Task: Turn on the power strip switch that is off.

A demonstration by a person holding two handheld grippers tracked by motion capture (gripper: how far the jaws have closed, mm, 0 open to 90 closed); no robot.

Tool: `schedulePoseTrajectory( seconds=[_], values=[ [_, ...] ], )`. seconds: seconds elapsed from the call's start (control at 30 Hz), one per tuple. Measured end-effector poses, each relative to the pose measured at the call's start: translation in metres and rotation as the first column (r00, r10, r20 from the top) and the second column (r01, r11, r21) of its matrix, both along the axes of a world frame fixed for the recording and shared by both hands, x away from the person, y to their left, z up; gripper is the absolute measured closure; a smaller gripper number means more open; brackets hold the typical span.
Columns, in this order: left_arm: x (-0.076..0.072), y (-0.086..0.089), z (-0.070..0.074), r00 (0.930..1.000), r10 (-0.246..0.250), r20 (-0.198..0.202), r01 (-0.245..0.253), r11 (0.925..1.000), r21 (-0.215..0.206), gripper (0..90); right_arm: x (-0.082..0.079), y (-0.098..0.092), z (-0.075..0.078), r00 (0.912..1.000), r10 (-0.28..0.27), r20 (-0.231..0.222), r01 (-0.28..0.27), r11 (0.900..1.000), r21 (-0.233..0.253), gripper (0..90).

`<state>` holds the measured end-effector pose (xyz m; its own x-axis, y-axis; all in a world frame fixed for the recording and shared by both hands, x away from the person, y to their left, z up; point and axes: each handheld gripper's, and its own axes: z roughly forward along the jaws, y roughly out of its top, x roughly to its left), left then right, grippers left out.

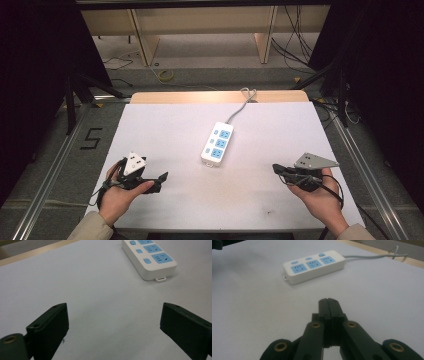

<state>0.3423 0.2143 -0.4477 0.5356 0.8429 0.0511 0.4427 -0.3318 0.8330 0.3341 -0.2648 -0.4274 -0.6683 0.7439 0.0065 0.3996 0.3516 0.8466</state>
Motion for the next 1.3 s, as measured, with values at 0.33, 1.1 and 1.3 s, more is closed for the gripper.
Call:
schedulePoseTrajectory(
  seconds=[0.33, 1.1, 1.3],
  values=[
    [0.000, 0.000, 0.000, 1.0000, -0.002, 0.007, 0.002, 1.0000, 0.008, 7.6, 0.006, 0.001, 0.004, 0.9999, -0.012, 0.001, 0.012, 1.000, 0.000, 90.0],
    [0.000, 0.000, 0.001, 0.9998, -0.003, 0.021, 0.002, 1.0000, 0.009, 8.2, 0.025, 0.020, 0.010, 0.9997, -0.019, -0.014, 0.019, 1.000, 0.006, 90.0],
    [0.000, 0.000, 0.001, 0.9998, -0.004, 0.020, 0.003, 1.0000, 0.005, 8.4, 0.030, 0.025, 0.010, 0.9996, -0.020, -0.019, 0.020, 1.000, 0.003, 90.0]
  ],
)
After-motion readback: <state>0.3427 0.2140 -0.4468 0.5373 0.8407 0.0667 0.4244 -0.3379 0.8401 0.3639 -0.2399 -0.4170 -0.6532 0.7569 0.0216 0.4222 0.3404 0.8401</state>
